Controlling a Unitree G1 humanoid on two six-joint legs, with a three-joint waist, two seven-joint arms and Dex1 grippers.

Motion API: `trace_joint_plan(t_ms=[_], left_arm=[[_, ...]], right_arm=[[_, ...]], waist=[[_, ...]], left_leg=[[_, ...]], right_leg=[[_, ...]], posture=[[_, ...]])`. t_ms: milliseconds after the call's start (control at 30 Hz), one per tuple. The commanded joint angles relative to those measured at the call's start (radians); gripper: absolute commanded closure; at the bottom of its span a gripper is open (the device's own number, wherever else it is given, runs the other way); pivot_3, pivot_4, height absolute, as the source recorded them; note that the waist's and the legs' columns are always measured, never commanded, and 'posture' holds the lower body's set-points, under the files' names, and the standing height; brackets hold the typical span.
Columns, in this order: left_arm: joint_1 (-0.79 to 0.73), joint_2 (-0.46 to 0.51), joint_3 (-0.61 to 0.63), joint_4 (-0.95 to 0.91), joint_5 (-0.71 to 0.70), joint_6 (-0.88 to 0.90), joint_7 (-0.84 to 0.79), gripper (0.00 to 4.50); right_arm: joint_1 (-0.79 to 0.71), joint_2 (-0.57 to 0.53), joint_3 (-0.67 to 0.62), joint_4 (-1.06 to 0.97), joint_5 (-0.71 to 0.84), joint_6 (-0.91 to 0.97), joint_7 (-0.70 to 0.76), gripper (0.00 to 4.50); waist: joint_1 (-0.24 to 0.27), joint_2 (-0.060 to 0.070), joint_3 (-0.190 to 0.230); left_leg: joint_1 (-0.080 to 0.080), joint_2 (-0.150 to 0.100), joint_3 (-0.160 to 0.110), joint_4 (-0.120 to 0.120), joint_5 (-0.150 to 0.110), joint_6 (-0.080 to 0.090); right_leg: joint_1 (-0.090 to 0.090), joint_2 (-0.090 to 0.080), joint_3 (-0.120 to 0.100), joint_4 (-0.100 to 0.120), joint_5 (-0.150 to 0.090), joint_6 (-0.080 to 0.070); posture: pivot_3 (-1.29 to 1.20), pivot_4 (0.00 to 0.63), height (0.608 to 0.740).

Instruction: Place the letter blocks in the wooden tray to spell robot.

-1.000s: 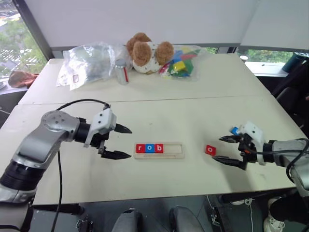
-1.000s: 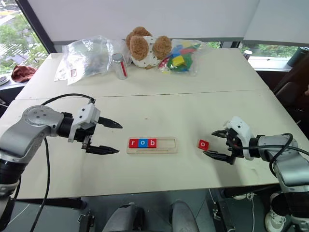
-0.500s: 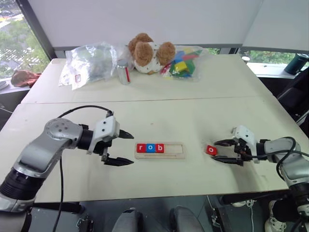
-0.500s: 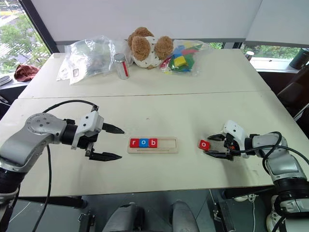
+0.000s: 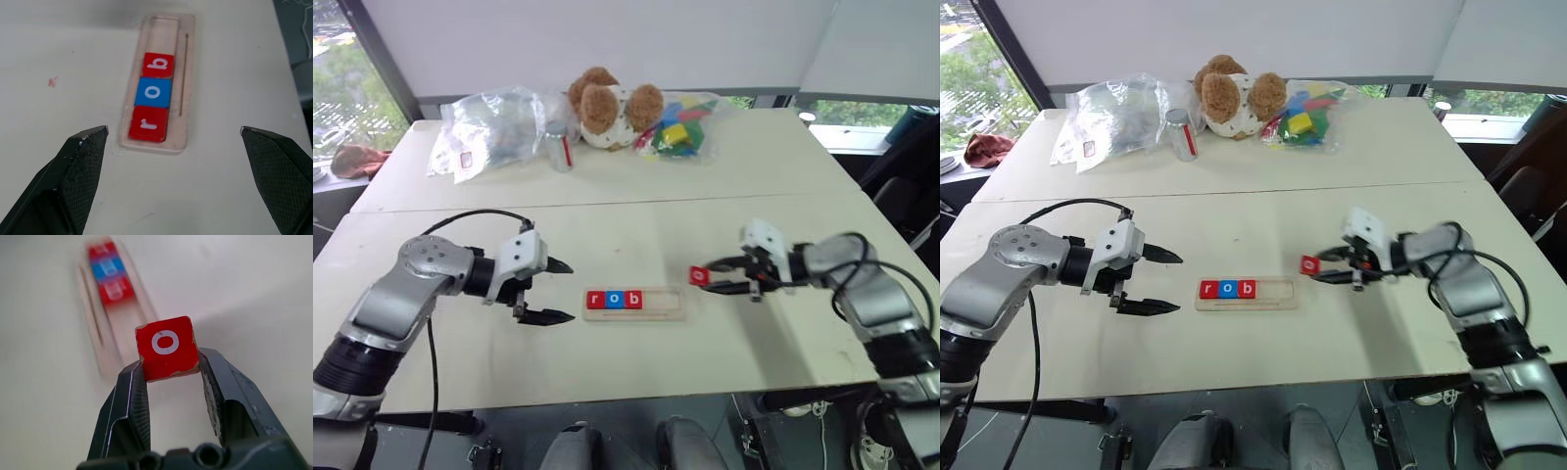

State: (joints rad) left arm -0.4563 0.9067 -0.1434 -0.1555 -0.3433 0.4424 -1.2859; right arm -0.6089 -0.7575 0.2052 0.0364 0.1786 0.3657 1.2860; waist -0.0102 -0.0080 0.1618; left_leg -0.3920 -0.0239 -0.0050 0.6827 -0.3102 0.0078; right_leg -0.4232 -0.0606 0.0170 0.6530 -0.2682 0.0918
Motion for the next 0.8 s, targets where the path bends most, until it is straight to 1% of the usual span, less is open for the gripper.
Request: trace_joint_plan(t_ms=[33, 133, 233, 400, 567, 800], left_arm=[[-0.005, 0.004, 0.011, -0.012, 0.009, -0.019, -0.002, 0.00], [0.006, -0.003, 0.015, -0.024, 0.009, -0.011, 0.010, 0.00], [0.022, -0.009, 0.019, -0.044, 0.004, 0.001, 0.026, 0.00], [0.046, -0.017, 0.024, -0.068, -0.001, 0.011, 0.049, 0.00], [0.053, -0.018, 0.028, -0.067, -0.003, 0.009, 0.058, 0.00], [0.051, -0.031, 0.021, -0.067, -0.001, 0.011, 0.071, 0.00]], right_arm=[[-0.050, 0.015, 0.076, 0.002, -0.048, 0.041, 0.011, 3.42], [-0.089, 0.027, 0.136, 0.021, -0.084, 0.064, 0.024, 3.42], [-0.107, 0.034, 0.171, 0.019, -0.096, 0.081, 0.043, 3.42], [-0.107, 0.046, 0.209, 0.016, -0.115, 0.077, 0.055, 3.42], [-0.103, 0.056, 0.222, 0.023, -0.131, 0.064, 0.051, 3.42], [-0.109, 0.097, 0.223, 0.040, -0.155, 0.061, 0.027, 3.42]], waist=[[0.013, 0.000, 0.000], [0.021, 0.000, 0.000], [0.021, 0.000, 0.000], [0.016, 0.000, 0.000], [0.014, 0.000, 0.000], [0.011, 0.000, 0.000]], left_leg=[[-0.001, -0.001, -0.001, 0.000, 0.000, 0.000], [-0.005, -0.002, 0.000, 0.001, 0.000, 0.000], [-0.009, -0.003, 0.000, 0.002, 0.002, -0.003], [-0.010, -0.003, 0.000, 0.002, 0.002, -0.004], [-0.010, -0.003, 0.000, 0.002, 0.000, -0.001], [-0.010, -0.002, 0.000, 0.002, 0.001, -0.002]], right_leg=[[-0.001, -0.001, -0.001, -0.001, 0.000, 0.000], [-0.002, -0.003, -0.001, -0.004, 0.000, 0.000], [-0.005, -0.004, -0.001, -0.005, 0.000, 0.000], [-0.006, -0.003, -0.001, -0.005, 0.000, 0.000], [-0.006, -0.003, -0.001, -0.004, 0.000, 0.000], [-0.006, -0.002, -0.001, -0.004, 0.000, 0.000]], posture=[[0.00, 0.150, 0.740], [0.00, 0.150, 0.740], [0.00, 0.150, 0.740], [0.00, 0.150, 0.740], [0.00, 0.150, 0.740], [0.00, 0.150, 0.740]])
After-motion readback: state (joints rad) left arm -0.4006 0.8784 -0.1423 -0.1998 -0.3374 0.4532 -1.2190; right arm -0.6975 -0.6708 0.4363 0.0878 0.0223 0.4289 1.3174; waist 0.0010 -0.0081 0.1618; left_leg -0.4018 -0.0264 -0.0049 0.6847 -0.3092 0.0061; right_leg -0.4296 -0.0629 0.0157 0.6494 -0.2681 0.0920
